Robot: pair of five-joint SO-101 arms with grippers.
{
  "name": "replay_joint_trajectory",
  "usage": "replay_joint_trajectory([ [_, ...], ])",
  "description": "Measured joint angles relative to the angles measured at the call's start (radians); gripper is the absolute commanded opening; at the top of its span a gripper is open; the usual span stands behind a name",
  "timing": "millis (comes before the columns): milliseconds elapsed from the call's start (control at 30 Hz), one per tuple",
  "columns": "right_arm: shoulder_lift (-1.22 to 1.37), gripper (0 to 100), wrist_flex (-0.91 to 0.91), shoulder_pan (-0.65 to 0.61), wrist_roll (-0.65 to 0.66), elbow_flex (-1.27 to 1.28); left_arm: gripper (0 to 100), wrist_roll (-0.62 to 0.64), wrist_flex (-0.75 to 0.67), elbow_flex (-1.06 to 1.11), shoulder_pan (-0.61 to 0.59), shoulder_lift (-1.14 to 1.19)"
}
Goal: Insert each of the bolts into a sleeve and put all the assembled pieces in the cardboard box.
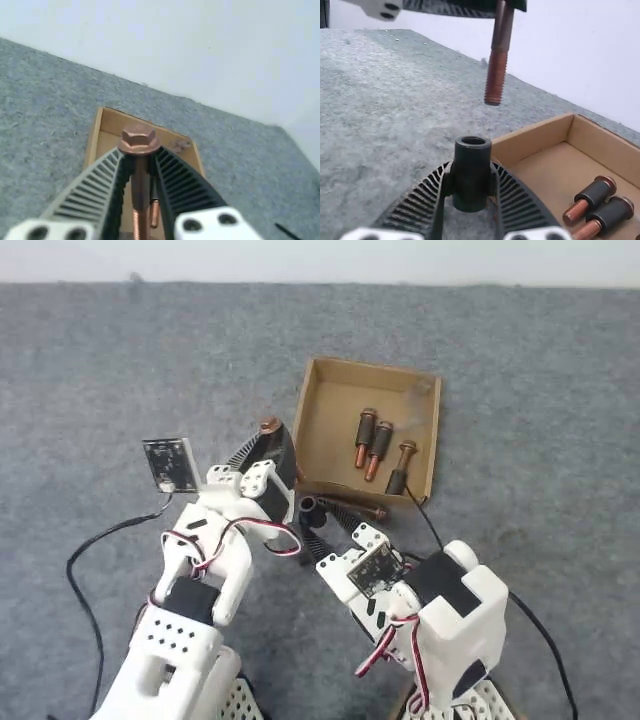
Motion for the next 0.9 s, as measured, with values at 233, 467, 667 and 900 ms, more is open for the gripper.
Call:
replay_joint_trajectory([
  [233, 0.000, 0.6, 0.035, 0.000, 0.000, -0.003, 1, -0.054, -0.002, 0.015, 0.003, -0.011],
  [467, 0.000, 0.6, 0.035, 0.000, 0.000, -0.006, 1, -0.058, -0.002, 0.054, 0.057, -0.011],
  [667, 0.000, 0.6, 0.035, 0.000, 0.000, -0.006, 1, -0.060, -0.002, 0.055, 0.058, -0.011],
  [900, 0.000, 0.6, 0.035, 0.000, 0.000, -0.006, 1, -0.060, -0.002, 0.055, 0.058, -0.011],
])
